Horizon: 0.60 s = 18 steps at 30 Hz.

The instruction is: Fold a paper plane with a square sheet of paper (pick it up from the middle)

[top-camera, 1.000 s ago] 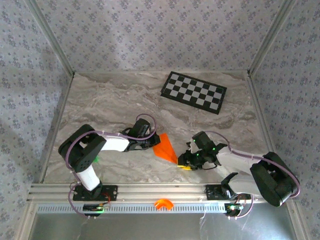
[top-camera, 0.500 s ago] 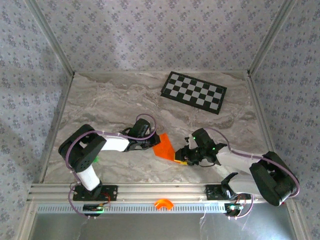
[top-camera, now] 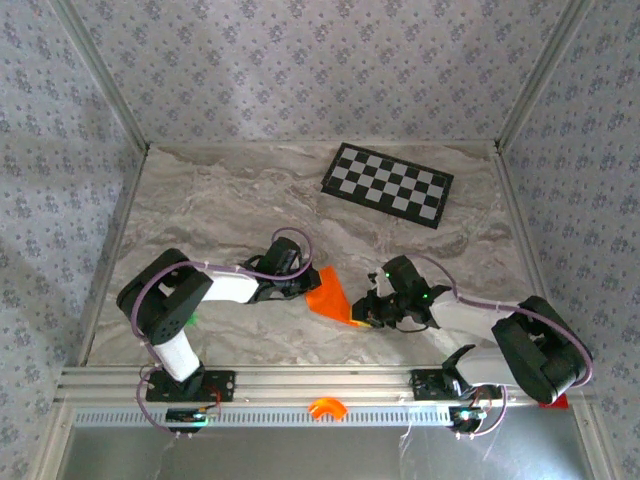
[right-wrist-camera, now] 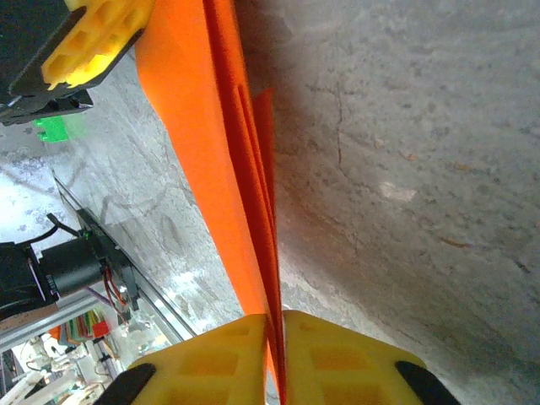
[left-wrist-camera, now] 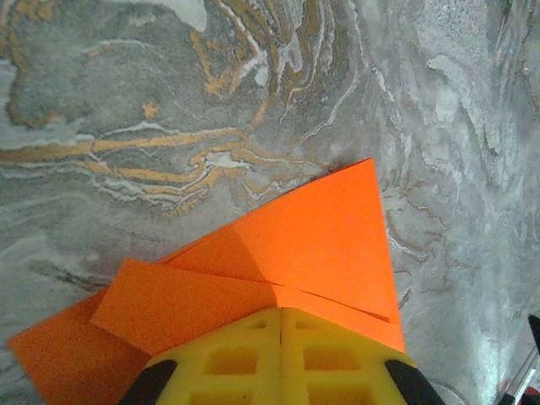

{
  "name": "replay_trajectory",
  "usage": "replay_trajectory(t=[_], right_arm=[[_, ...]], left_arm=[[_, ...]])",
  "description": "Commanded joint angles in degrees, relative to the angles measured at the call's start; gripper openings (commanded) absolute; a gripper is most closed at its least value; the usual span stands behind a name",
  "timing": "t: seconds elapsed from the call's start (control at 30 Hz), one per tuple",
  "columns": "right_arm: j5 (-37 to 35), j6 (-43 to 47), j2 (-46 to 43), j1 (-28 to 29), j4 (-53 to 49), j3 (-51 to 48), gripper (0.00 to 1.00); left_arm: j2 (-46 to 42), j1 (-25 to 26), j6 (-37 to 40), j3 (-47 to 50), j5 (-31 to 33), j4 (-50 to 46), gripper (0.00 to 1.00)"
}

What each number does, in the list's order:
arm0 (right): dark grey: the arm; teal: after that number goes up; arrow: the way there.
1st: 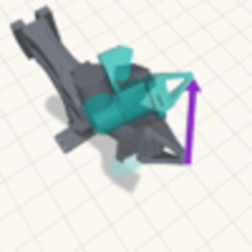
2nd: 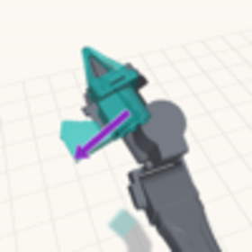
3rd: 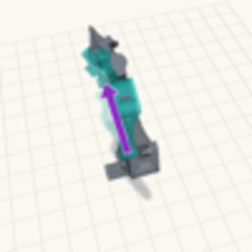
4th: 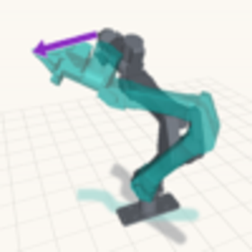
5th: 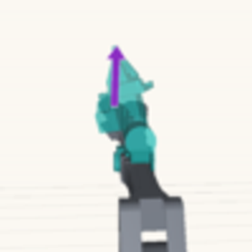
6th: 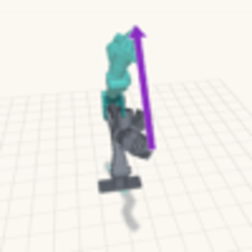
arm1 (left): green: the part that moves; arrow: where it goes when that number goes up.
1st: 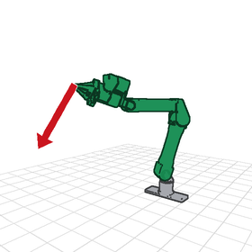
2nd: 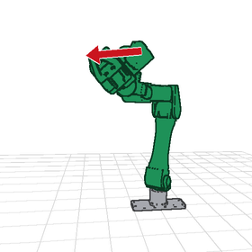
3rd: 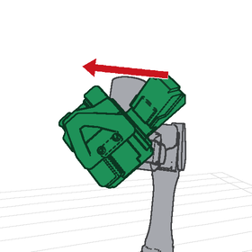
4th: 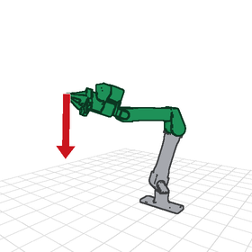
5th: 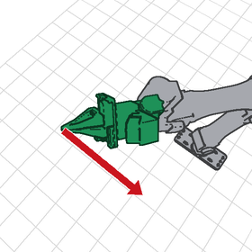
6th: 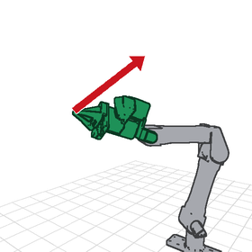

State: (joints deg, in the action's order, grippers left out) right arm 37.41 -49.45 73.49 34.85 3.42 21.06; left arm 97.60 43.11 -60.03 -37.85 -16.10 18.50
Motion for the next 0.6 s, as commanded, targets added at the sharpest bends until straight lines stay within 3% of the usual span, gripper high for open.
replay_trajectory(t=[0.0, 0.13, 0.27, 0.4, 0.57], right_arm=[[0.9, 2.7, -1.0, -0.4, -2.1, 0.0, 0.1], [0.7, 5.2, -3.4, -0.5, -4.5, 0.2, 0.04], [-5.7, 9.7, -8.5, -0.1, -12.6, 2.3, 0.03], [-19.5, 13.0, -13.7, 3.5, -21.9, 7.0, 0.03], [-44.7, 23.3, -13.1, 16.4, -35.9, 17.4, 0.04]], left_arm=[[-0.5, -0.2, -0.4, 1.7, 0.6, -2.9, 0.09], [-4.6, -0.2, -0.2, 2.2, 1.1, -2.7, 0.15], [-10.5, -0.1, 1.5, 2.1, 2.8, -5.0, 0.24], [-18.0, 0.0, 2.3, 3.2, 6.9, -8.0, 0.3], [-27.1, 0.0, 1.9, 5.7, 14.2, -12.8, 0.35]])
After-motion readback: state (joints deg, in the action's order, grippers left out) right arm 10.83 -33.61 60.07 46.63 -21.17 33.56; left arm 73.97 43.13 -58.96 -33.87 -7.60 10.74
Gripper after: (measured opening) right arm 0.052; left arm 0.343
